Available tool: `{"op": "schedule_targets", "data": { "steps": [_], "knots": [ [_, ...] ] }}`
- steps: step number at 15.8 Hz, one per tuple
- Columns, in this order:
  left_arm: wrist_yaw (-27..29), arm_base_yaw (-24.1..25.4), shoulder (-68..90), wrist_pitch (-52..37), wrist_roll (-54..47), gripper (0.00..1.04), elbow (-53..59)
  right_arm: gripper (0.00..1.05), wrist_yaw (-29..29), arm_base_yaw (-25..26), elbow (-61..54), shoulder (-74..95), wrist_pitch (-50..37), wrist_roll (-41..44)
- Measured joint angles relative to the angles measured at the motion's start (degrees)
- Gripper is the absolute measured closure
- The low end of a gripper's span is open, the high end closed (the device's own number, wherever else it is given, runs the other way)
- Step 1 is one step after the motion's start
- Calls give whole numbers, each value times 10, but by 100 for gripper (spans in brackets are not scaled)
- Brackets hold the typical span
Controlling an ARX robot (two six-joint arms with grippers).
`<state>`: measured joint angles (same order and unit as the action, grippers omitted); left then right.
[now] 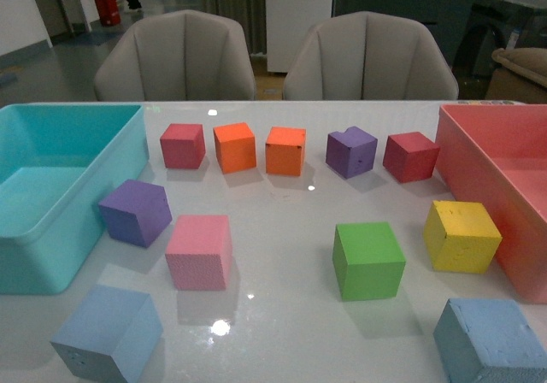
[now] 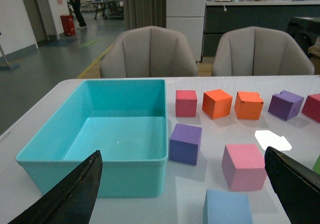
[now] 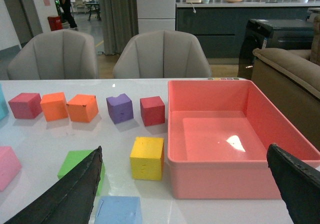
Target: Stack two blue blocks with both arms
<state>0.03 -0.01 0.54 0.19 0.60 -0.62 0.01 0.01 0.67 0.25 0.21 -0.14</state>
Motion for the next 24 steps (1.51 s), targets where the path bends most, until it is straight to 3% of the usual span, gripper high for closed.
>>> {"op": "schedule_targets", "data": {
  "steps": [16,17,18,19,21,24],
  "knots": [
    [0,0,0,0,0,7,0,6,0,0,0,0,0,0],
    [0,0,0,0,0,7,0,6,-25,-8,7,8,29,-1],
    [0,0,0,0,0,7,0,6,-94,-42,30,85,28,-3],
    [0,0,0,0,0,7,0,6,-106,-49,62,164,-24,-2],
    [0,0,0,0,0,7,0,6,-96,-49,119,287,-111,-3],
    [0,0,0,0,0,7,0,6,-68,-73,130,501,-145,-39]
  ]
}}
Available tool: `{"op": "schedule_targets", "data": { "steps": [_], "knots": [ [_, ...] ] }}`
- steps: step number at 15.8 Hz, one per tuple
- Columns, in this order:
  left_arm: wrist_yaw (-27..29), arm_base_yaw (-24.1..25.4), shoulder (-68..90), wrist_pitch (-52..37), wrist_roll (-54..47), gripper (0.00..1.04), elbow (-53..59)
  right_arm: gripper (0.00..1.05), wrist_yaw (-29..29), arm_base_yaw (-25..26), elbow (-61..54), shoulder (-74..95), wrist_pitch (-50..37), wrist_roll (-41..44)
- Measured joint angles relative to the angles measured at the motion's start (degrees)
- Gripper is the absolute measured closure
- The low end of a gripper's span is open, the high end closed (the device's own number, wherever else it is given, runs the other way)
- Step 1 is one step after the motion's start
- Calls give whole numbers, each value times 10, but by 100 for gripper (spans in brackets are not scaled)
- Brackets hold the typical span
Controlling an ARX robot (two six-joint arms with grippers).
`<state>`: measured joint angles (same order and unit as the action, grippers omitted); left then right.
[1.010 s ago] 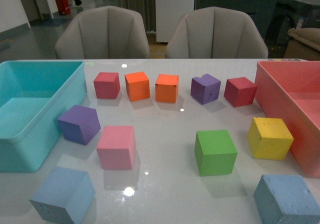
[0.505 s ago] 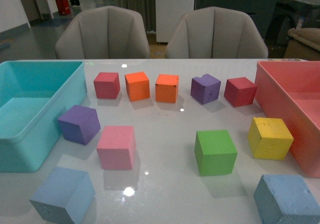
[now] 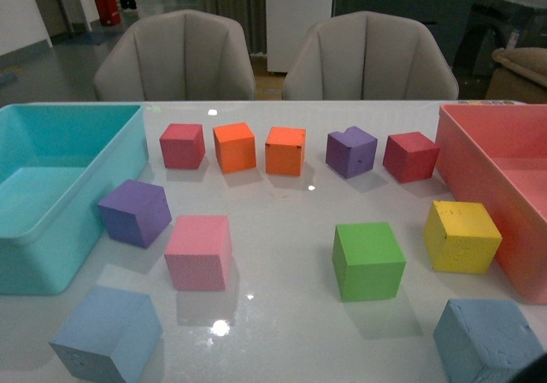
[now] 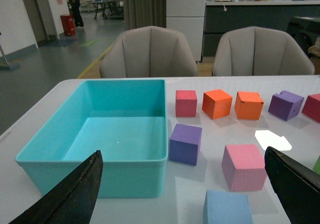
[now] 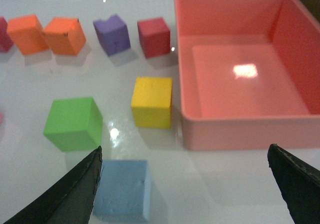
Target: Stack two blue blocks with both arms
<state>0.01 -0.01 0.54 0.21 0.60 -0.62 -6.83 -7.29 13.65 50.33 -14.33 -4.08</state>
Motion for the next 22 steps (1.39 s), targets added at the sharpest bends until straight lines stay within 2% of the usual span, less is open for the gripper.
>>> {"op": "schedule_targets", "data": {
  "steps": [8,10,13,22],
  "knots": [
    [0,0,0,0,0,7,0,6,3,-57,12,252,-71,-87],
    [0,0,0,0,0,7,0,6,-6,-105,108,383,-49,-146],
    [0,0,0,0,0,7,0,6,-17,-108,149,452,-45,-155],
    [0,0,0,0,0,7,0,6,-17,-107,162,542,-77,-154]
  ]
}}
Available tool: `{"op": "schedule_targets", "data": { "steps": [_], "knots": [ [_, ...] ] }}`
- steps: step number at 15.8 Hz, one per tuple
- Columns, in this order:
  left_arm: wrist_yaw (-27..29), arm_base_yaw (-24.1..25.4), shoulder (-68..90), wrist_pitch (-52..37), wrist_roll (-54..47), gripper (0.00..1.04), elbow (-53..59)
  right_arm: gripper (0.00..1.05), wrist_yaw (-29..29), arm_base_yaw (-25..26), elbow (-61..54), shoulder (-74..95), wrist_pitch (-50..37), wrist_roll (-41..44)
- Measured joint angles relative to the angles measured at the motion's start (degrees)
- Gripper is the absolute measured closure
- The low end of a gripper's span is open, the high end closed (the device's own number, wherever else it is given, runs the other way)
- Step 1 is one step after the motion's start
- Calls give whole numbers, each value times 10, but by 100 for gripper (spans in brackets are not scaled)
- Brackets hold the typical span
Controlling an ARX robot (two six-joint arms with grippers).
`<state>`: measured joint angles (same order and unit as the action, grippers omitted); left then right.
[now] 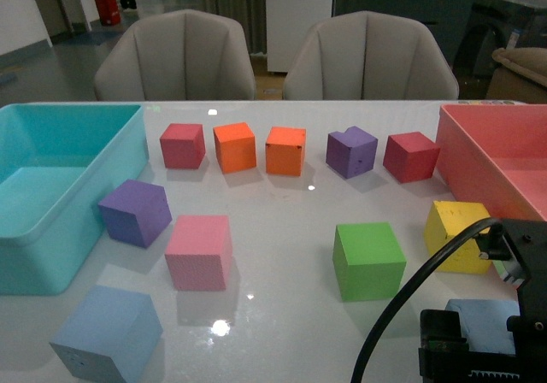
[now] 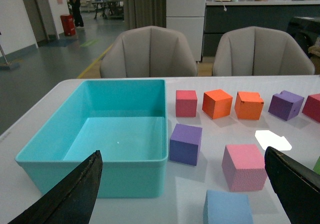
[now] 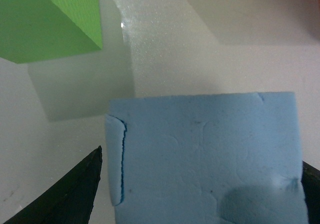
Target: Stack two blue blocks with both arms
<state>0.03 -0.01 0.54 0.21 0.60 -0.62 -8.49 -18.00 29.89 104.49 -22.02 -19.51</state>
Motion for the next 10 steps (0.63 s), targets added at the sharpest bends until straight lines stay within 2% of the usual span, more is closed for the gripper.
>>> {"op": "schedule_targets", "data": {
  "steps": [3,7,10],
  "knots": [
    [0,0,0,0,0,7,0,8,-2,-4,0,10,-12,0],
    [0,0,0,0,0,7,0,51,-1,3,-31,-51,1,5],
    [0,0,0,0,0,7,0,60,5,28,-50,-186,61,16]
  ]
}}
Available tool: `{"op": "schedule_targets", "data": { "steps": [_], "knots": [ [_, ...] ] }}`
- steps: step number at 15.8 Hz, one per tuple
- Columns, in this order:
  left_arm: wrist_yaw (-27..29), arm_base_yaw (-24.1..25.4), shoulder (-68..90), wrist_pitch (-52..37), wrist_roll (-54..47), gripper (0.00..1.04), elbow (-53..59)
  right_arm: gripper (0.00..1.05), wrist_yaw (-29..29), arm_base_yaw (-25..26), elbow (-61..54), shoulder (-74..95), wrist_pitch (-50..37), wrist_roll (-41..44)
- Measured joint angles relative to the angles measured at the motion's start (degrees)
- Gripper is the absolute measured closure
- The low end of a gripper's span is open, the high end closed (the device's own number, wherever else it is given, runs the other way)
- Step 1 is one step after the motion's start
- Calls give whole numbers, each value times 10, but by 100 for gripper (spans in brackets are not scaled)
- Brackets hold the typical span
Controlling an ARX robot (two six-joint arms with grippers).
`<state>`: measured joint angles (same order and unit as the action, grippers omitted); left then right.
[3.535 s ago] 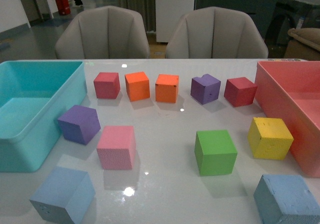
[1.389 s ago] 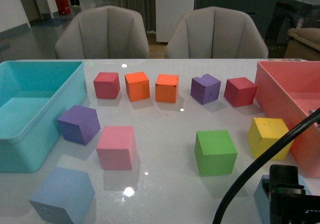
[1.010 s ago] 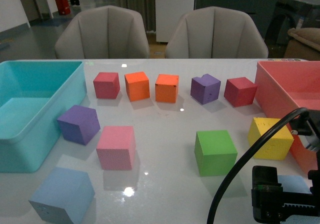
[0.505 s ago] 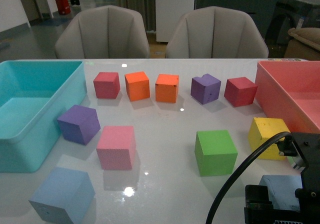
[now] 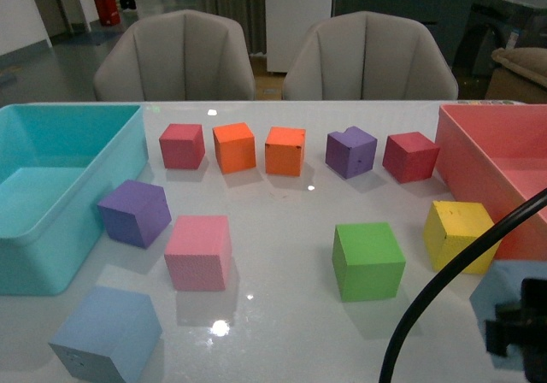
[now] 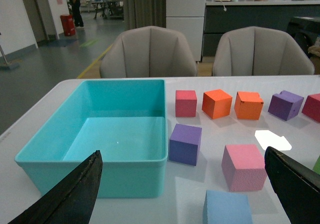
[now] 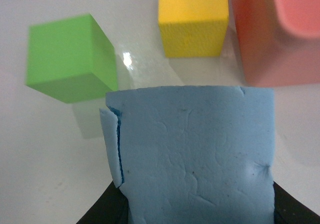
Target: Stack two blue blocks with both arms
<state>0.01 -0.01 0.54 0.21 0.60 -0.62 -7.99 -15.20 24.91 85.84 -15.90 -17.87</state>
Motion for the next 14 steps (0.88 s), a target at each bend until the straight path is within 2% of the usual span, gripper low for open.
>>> {"op": "schedule_targets", "data": {
  "steps": [2,4,8,9,10,14],
  "knots": [
    [0,0,0,0,0,7,0,62,2,-7,24,-84,44,6],
    [0,0,0,0,0,7,0,62,1,-31,85,-68,34,6],
    [0,0,0,0,0,7,0,62,6,-82,248,120,49,-4],
    [0,0,0,0,0,7,0,62,5,-94,347,202,83,-7],
    [0,0,0,0,0,7,0,62,6,-108,500,315,149,-10],
    [0,0,0,0,0,7,0,63,10,-126,643,416,225,-15]
  ]
}}
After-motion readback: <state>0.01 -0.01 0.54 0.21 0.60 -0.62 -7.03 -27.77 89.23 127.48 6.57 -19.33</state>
